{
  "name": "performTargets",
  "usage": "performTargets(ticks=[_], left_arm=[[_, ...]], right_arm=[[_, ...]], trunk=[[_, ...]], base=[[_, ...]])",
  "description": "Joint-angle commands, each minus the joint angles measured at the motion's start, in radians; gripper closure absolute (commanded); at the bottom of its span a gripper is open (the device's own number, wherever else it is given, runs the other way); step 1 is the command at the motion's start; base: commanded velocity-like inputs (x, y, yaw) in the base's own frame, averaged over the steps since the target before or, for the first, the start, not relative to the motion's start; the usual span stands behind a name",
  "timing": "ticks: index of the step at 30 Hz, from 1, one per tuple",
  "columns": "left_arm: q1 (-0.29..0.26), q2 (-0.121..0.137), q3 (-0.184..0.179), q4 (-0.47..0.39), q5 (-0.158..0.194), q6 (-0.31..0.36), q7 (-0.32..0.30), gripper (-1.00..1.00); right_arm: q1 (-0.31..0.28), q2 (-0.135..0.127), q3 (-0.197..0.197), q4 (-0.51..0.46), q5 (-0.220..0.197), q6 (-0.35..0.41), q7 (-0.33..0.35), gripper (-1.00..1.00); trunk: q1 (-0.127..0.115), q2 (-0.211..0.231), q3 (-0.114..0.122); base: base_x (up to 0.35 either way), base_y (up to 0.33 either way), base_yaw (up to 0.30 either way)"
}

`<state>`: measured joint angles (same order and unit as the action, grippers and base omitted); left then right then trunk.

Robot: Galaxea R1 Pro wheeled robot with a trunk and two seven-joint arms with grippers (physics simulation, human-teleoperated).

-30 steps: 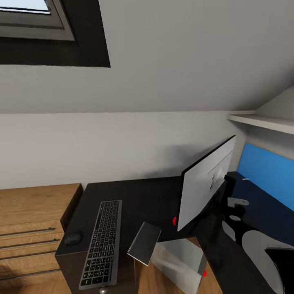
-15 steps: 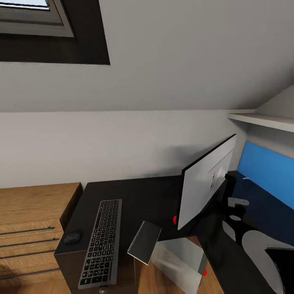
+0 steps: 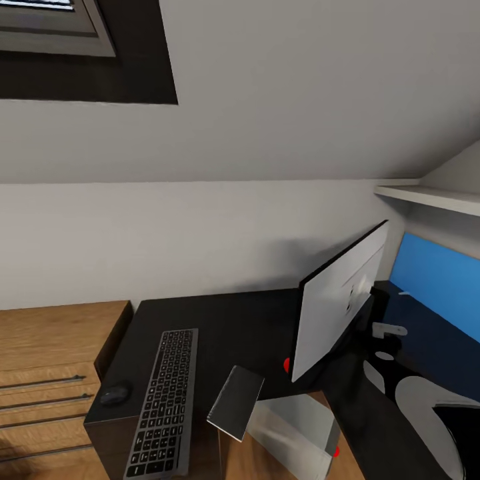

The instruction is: In the bedroom, organize the workspace by keeping the computer under the desk, ensuring the monitor is on the desk, placing the keyboard on the desk next to the monitor, placing the mouse on the desk next to the keyboard, moving the folder from the swivel chair onto the desk next to the mouse, stacking the notebook on top of the folder with the pen on top of the notebook, and positioning the swivel chair next to the desk.

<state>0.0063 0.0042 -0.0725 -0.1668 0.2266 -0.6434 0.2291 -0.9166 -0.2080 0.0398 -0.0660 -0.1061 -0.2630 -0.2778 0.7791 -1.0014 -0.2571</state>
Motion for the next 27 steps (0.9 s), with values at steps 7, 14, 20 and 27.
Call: performTargets(ticks=[7,14,20,27], left_arm=[[0.001,0.0,-0.01,-0.002,0.007,-0.002,0.004,-1.0],[0.001,0.0,-0.01,-0.002,0.007,-0.003,0.004,-1.0],[0.001,0.0,-0.012,-0.002,0.005,-0.004,0.004,-1.0],[0.001,0.0,-0.013,-0.002,0.004,-0.004,0.003,-1.0]], right_arm=[[-0.001,-0.004,0.005,0.001,-0.011,-0.013,0.0,-1.0],[-0.001,-0.006,0.005,0.004,-0.012,-0.024,0.0,-1.0],[-0.001,-0.028,0.001,0.005,-0.016,-0.021,0.0,-1.0],[-0.001,-0.034,0.001,0.005,-0.017,-0.021,0.0,-1.0]], trunk=[[0.001,-0.001,-0.001],[0.001,-0.001,-0.001],[0.001,-0.001,-0.001],[0.001,-0.001,-0.001]], base=[[0.108,0.0,0.0],[0.008,0.0,0.0],[0.085,-0.063,0.0],[0.103,-0.068,0.0]])
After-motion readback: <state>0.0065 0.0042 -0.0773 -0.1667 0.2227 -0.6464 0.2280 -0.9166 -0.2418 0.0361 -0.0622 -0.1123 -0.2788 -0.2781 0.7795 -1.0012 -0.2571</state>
